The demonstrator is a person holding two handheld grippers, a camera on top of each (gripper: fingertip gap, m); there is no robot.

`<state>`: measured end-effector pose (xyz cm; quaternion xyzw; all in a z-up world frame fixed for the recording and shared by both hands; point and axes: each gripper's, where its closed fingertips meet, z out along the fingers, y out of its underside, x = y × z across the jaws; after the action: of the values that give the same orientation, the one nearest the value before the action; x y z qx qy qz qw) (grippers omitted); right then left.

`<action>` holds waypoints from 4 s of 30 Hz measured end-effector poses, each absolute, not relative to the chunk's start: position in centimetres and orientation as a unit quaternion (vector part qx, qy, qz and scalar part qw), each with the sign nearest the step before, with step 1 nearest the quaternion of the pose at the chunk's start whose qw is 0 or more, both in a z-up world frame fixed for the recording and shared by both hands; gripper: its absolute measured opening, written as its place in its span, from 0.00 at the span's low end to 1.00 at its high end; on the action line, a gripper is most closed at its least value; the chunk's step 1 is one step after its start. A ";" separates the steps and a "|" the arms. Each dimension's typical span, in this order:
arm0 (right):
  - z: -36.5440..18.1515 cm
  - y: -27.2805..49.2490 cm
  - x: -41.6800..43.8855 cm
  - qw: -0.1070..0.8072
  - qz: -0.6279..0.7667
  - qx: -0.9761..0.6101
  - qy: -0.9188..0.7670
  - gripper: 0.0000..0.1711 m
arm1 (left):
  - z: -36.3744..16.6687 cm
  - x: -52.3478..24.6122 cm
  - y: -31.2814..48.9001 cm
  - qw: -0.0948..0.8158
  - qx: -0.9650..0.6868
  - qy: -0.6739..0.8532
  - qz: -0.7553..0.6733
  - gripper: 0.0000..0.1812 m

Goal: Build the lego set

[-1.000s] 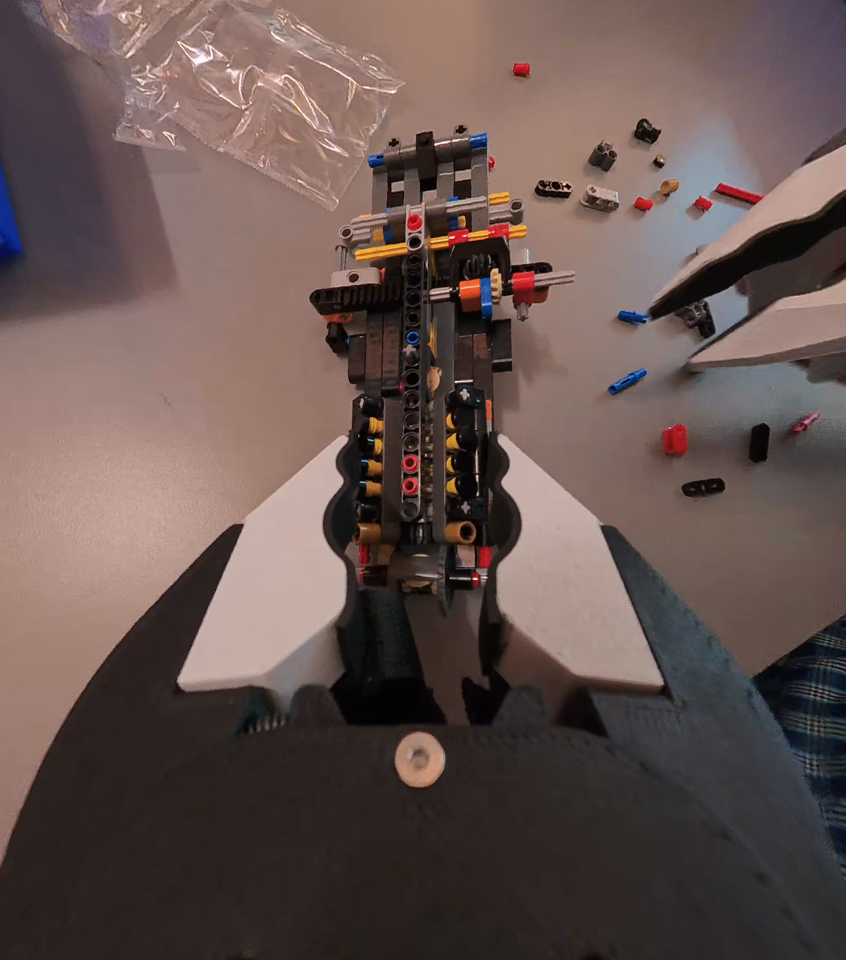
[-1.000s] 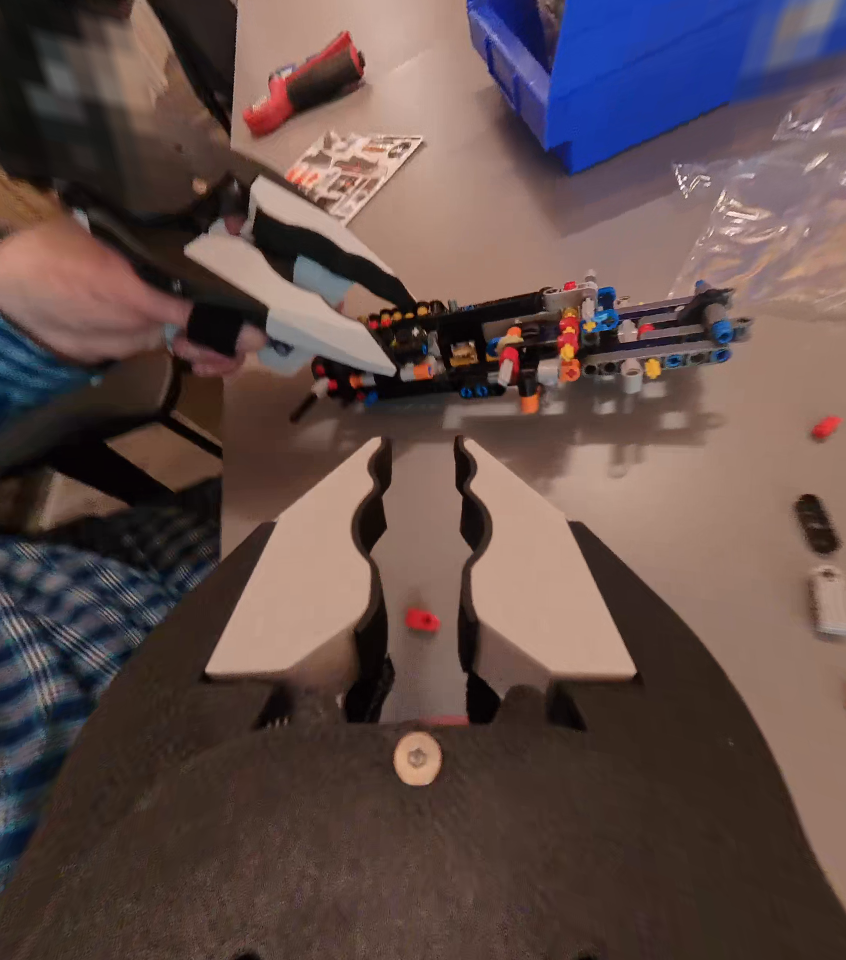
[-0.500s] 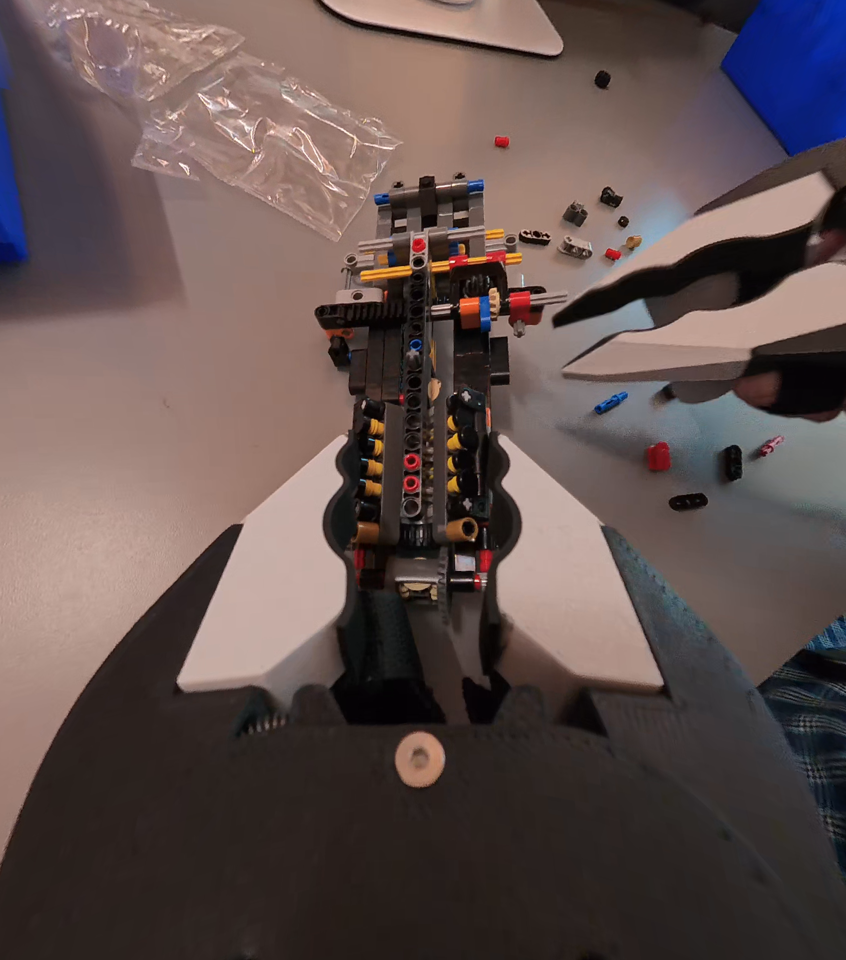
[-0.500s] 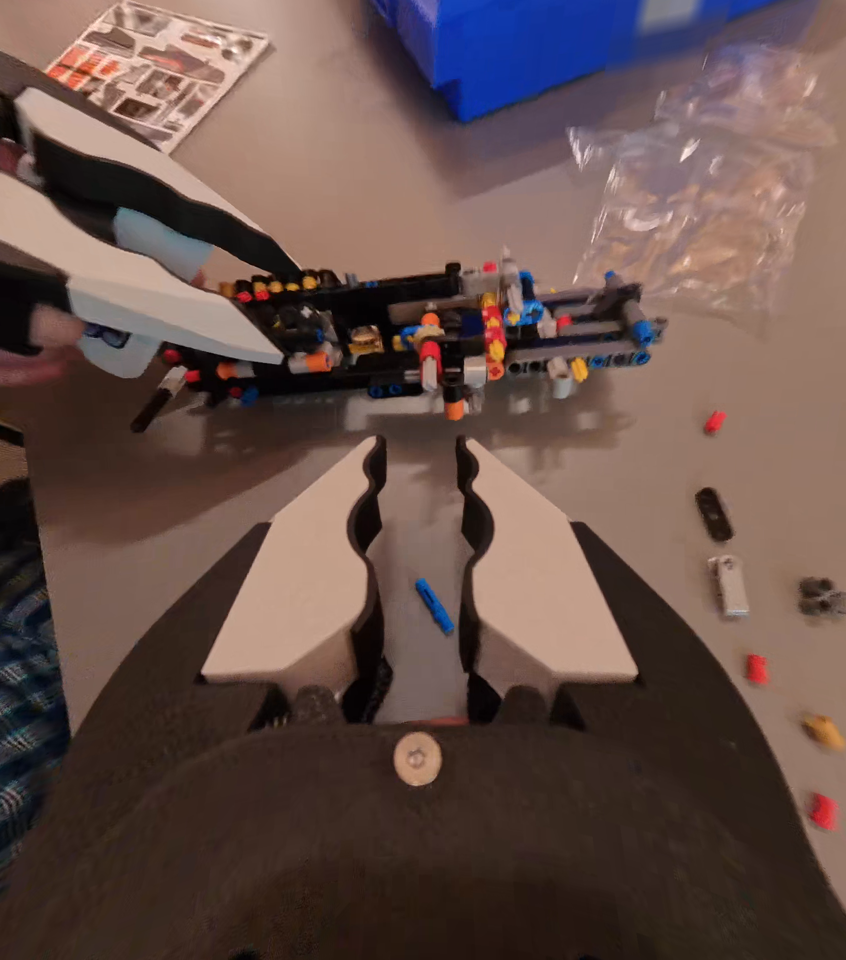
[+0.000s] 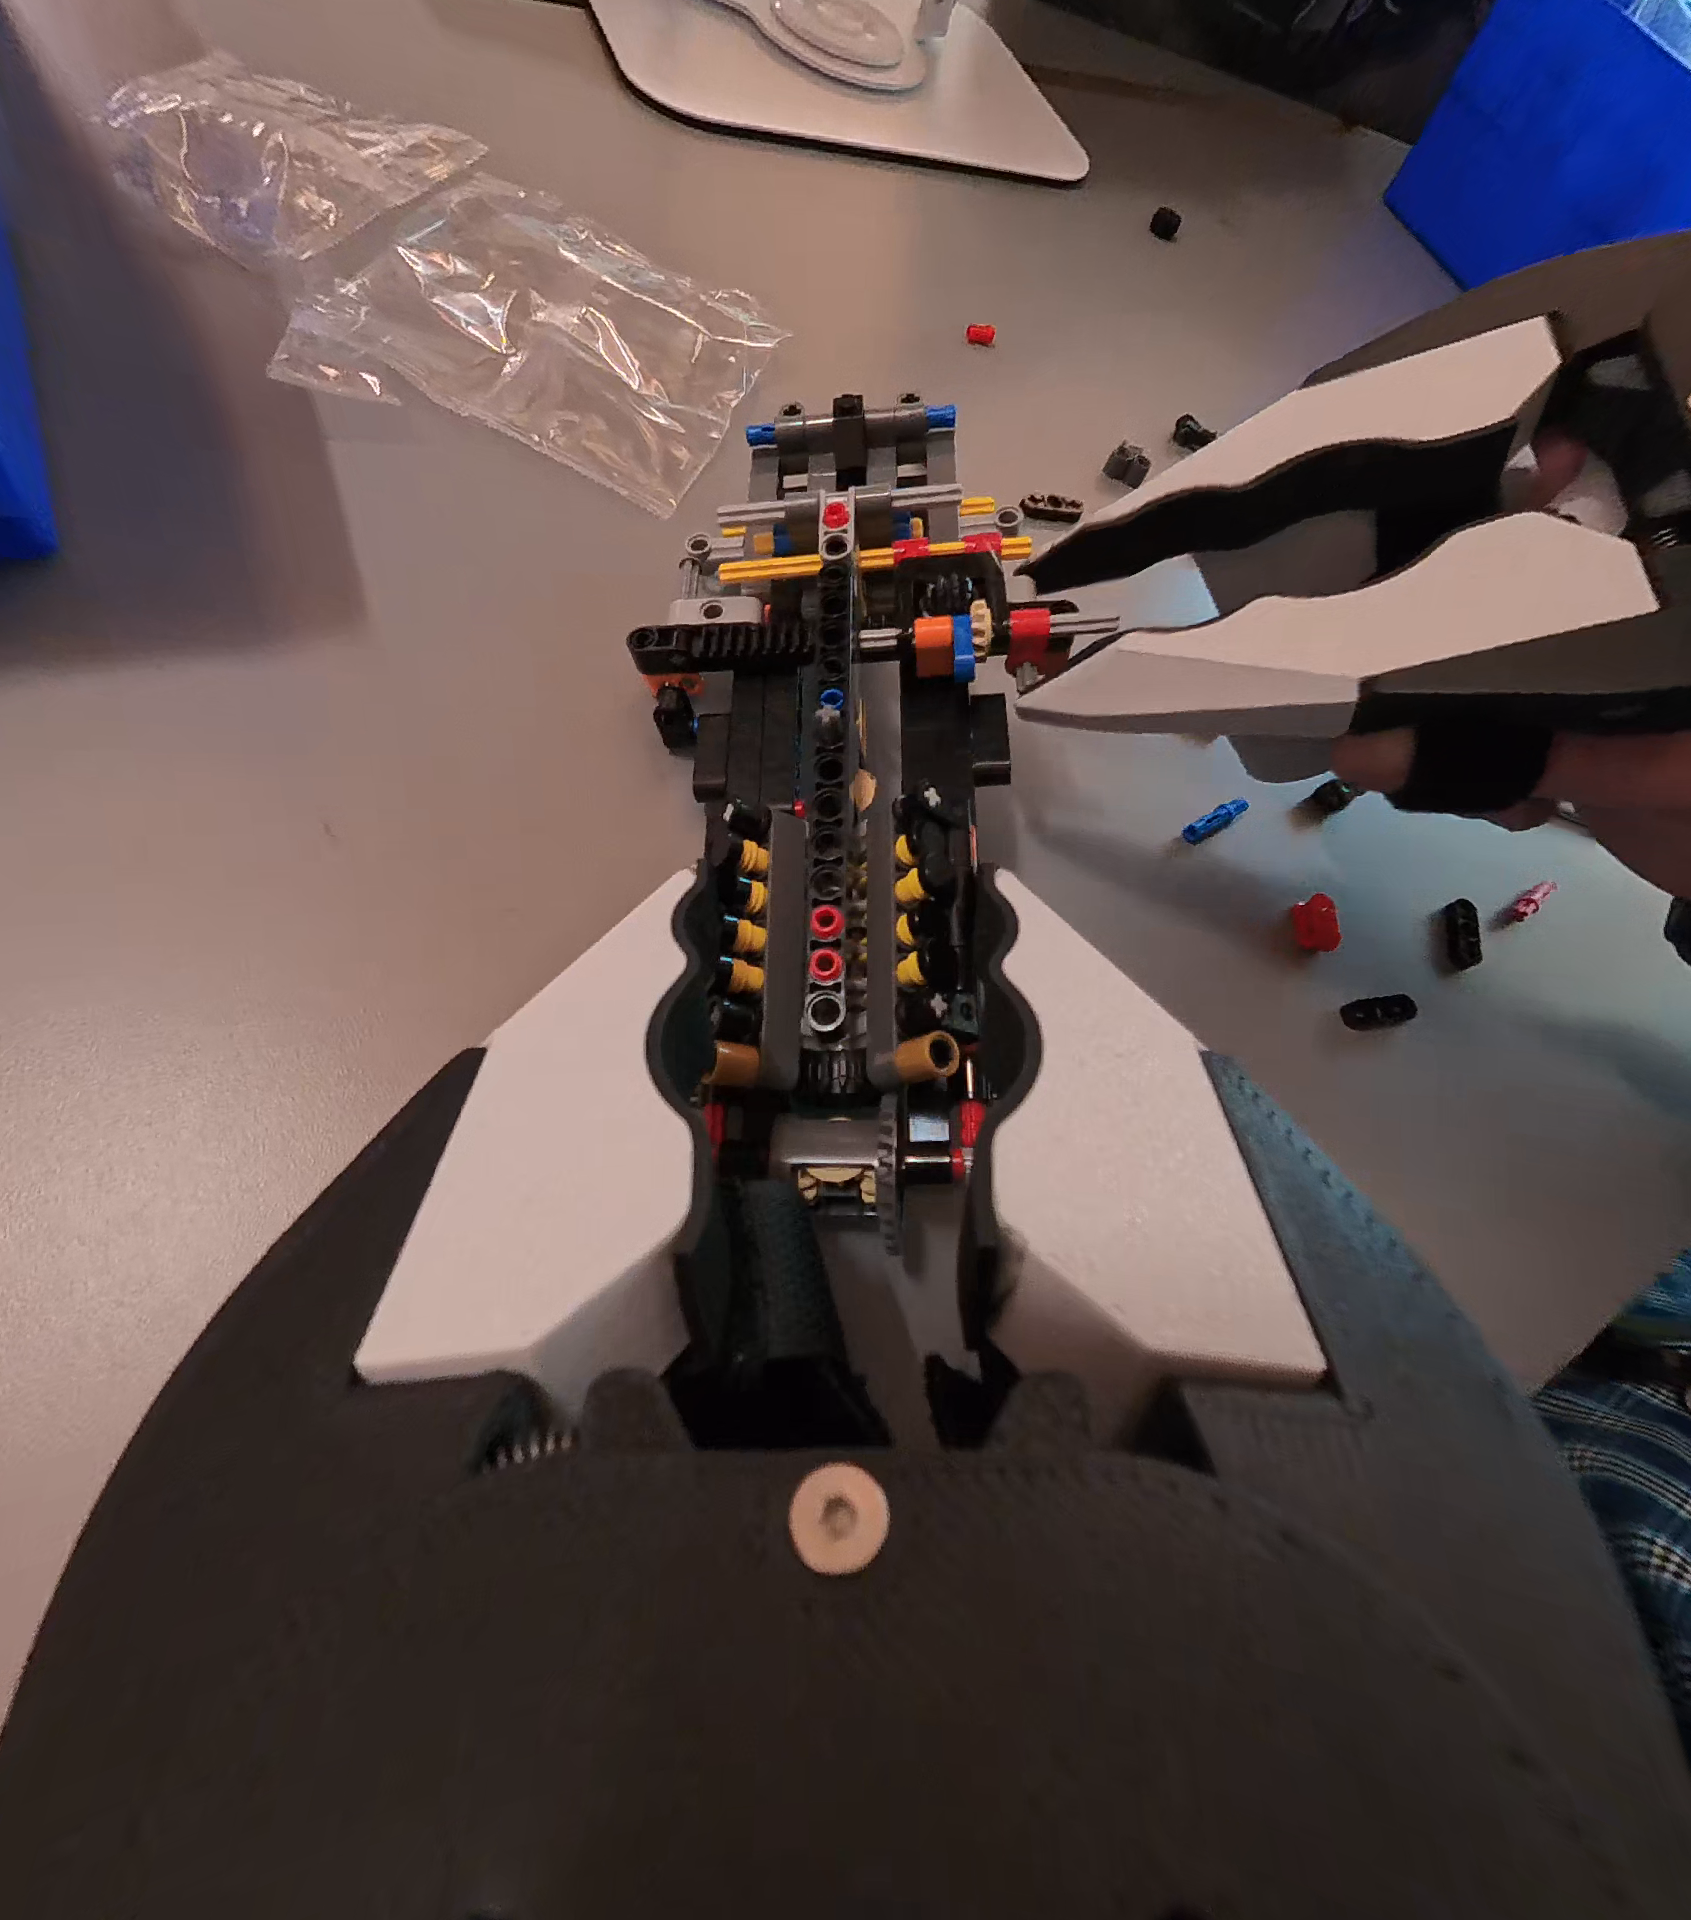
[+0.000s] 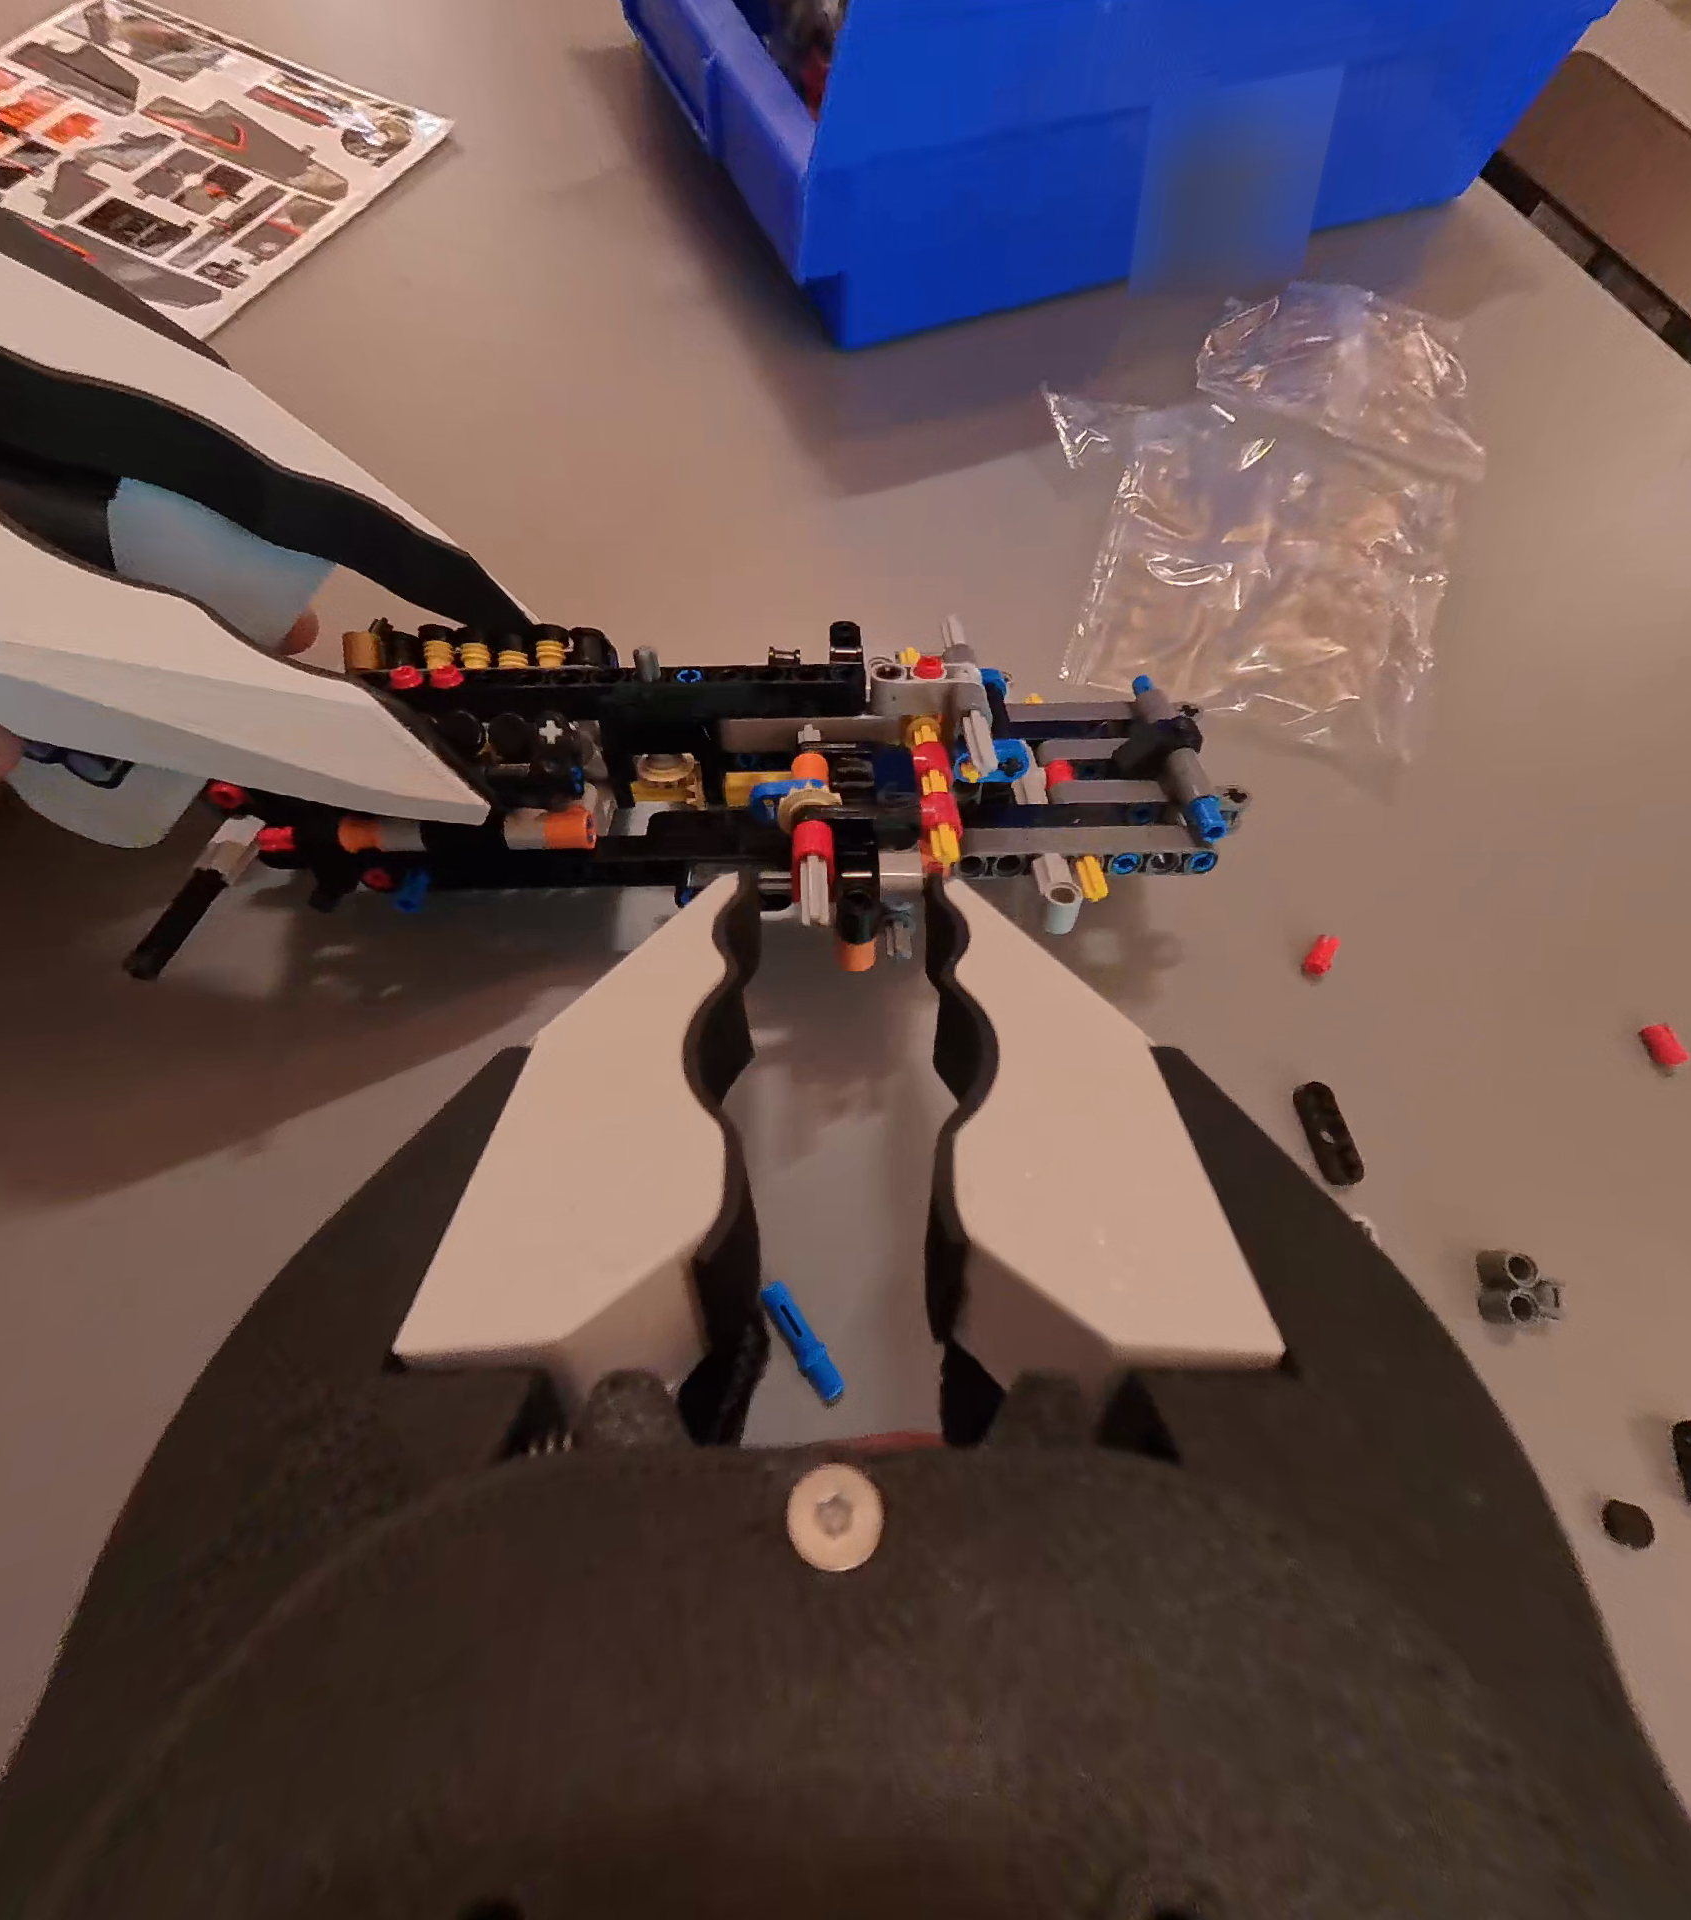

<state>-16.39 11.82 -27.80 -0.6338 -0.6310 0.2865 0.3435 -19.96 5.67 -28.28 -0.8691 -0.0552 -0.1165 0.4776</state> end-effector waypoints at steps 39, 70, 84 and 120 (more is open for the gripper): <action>-31.1 13.0 -15.8 0.284 0.267 -0.638 -0.664 0.12 | -27.0 -18.5 7.7 0.477 -0.873 0.059 -0.085 0.21; -31.1 13.0 -15.9 0.237 0.295 -0.628 -0.679 0.16 | -28.6 -18.0 10.3 0.458 -0.882 0.109 -0.029 0.11; -31.4 13.0 -16.0 0.203 0.297 -0.640 -0.679 0.16 | -28.7 -17.7 10.4 0.467 -0.876 0.118 -0.018 0.12; -30.9 13.4 -16.6 0.242 0.286 -0.622 -0.688 0.18 | -28.6 -18.3 10.4 0.476 -0.873 0.107 -0.007 0.12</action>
<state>-16.64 13.43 -30.88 -0.6220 -0.6875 0.2859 0.2423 -18.28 10.37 -28.56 -0.8730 0.1071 -0.0066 0.4757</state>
